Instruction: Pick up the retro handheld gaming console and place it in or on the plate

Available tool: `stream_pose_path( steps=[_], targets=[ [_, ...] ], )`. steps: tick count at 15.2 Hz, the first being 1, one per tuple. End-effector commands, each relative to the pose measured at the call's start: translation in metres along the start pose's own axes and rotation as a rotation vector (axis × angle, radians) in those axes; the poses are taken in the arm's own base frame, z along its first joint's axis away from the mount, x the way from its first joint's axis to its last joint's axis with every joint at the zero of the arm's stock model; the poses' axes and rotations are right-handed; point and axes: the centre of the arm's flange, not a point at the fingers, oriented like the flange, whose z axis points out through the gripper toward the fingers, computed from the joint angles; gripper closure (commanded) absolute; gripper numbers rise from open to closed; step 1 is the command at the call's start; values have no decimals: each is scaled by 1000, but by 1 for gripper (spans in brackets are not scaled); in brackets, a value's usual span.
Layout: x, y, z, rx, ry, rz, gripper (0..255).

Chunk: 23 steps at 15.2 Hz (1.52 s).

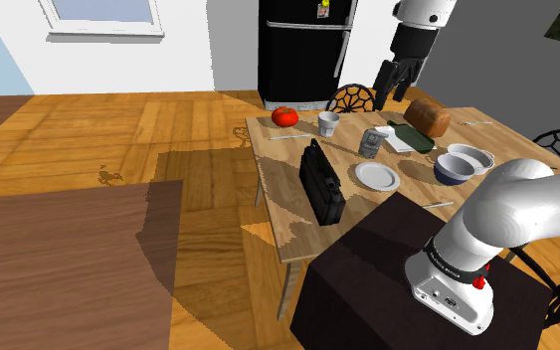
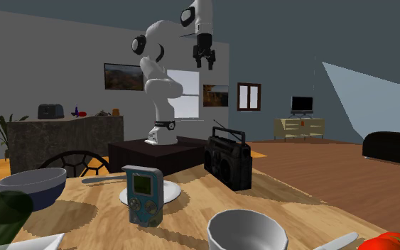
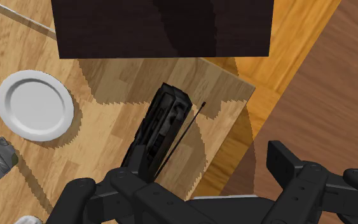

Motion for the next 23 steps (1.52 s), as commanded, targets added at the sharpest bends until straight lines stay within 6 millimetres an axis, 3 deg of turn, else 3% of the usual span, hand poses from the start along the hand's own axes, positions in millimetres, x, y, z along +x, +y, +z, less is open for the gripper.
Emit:
stream_pose_path(
  steps=[1, 23],
  targets=[
    [0, 0, 0, 0, 0, 0, 0],
    [71, 241, 144, -6, -3, 7, 0]
  ],
)
